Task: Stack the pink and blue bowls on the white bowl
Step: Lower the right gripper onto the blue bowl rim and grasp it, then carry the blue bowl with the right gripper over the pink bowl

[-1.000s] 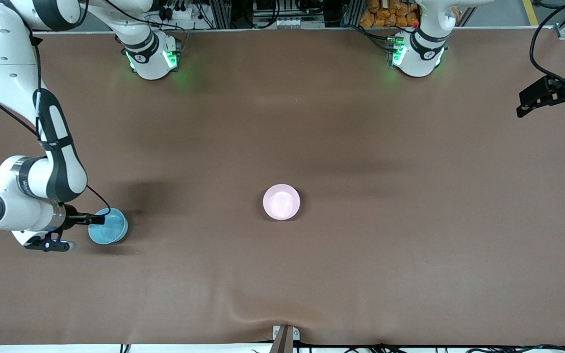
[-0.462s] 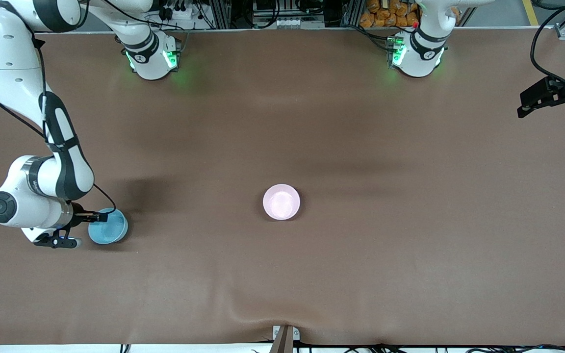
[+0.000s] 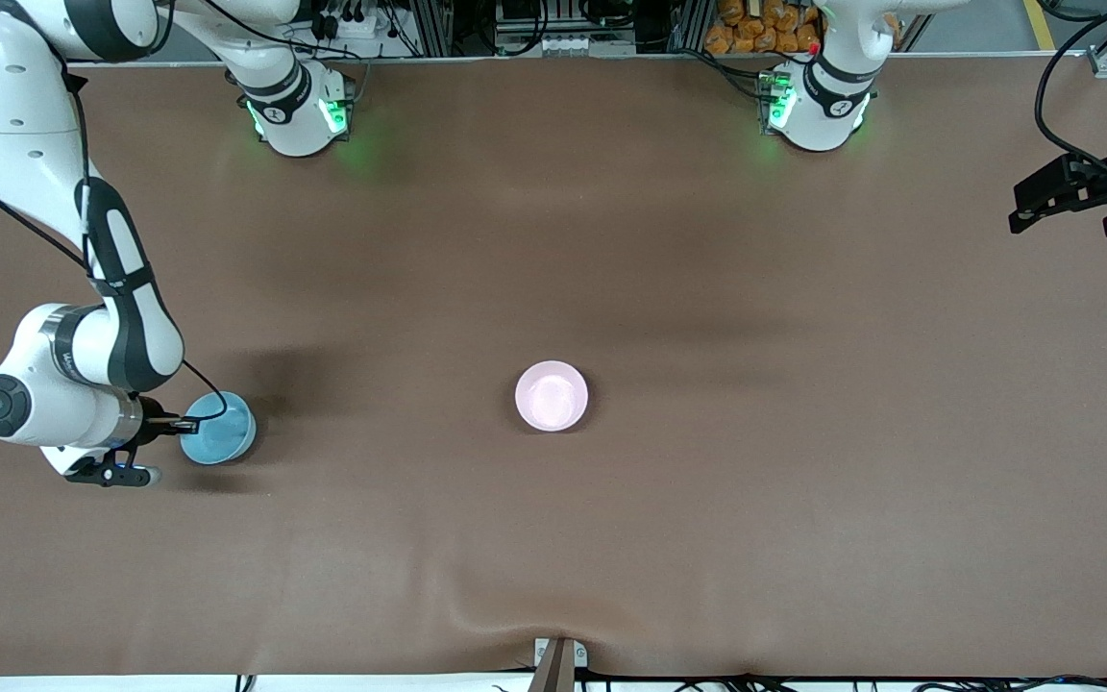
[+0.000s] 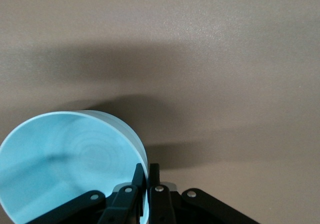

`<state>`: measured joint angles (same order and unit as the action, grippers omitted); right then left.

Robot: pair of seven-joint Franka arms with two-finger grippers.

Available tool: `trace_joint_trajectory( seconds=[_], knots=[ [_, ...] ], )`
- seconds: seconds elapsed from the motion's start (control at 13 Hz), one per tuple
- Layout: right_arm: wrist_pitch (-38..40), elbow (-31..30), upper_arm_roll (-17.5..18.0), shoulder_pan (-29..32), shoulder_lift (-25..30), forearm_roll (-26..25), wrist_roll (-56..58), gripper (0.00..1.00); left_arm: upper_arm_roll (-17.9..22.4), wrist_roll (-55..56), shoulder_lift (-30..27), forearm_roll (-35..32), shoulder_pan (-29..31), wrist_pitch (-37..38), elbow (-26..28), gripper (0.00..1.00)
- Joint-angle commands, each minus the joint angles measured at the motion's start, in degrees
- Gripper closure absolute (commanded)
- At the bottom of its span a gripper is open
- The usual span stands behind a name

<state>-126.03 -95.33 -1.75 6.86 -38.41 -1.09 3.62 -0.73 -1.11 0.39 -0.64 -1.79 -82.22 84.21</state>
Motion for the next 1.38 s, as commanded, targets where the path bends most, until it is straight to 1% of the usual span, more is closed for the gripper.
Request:
trace_joint_trajectory(
  seconds=[0.0,0.15,0.38,0.46,0.62,0.77,0.85,0.92,1.0,1.08,1.23,1.31],
  knots=[
    [-0.7,-0.5,0.3,0.5,0.3,-0.9,0.3,1.00,-0.1,0.0,0.4,0.3,-0.3,-0.4,-0.3,0.00],
    [0.5,-0.1,0.3,0.1,1.8,-0.9,0.2,1.00,-0.1,0.0,0.4,0.3,-0.3,-0.3,-0.2,0.00],
    [6.1,1.1,0.9,-0.4,6.3,-0.6,0.4,1.00,0.0,0.0,0.4,0.3,-0.4,-0.2,-0.3,0.00],
    [7.6,1.5,2.0,-0.9,7.5,-0.2,1.1,1.00,-0.1,-0.1,0.4,0.3,-0.4,-0.2,-0.3,0.00],
    [9.0,2.1,6.8,-1.4,8.6,-0.1,1.2,1.00,0.0,-0.1,0.4,0.3,-0.3,-0.2,-0.3,0.00],
    [9.0,2.3,12.5,-1.7,8.2,1.0,0.0,1.00,-0.1,-0.1,0.4,0.3,-0.3,-0.2,-0.3,0.00],
    [9.0,2.3,14.8,-2.4,7.9,2.8,-2.5,1.00,-0.1,-0.1,0.4,0.3,-0.4,-0.2,-0.3,0.00],
    [8.9,2.3,15.6,-4.6,7.6,4.6,-5.6,1.00,0.0,-0.1,0.3,0.3,-0.4,-0.1,-0.3,0.00],
    [8.9,2.4,15.7,-7.0,7.6,6.1,-7.4,1.00,-0.1,-0.1,0.3,0.3,-0.4,-0.1,-0.3,0.00],
    [8.4,2.5,15.7,-9.7,7.3,8.6,-8.6,1.00,-0.1,-0.1,0.3,0.3,-0.4,-0.1,-0.3,0.00],
    [7.4,5.2,15.6,-12.3,2.5,15.1,-11.4,1.00,0.0,-0.1,0.3,0.3,-0.4,-0.1,-0.3,0.00],
    [5.6,6.1,15.6,-13.4,0.7,18.5,-13.0,1.00,-0.1,-0.1,0.4,0.3,-0.4,-0.1,-0.3,0.00]
  ],
)
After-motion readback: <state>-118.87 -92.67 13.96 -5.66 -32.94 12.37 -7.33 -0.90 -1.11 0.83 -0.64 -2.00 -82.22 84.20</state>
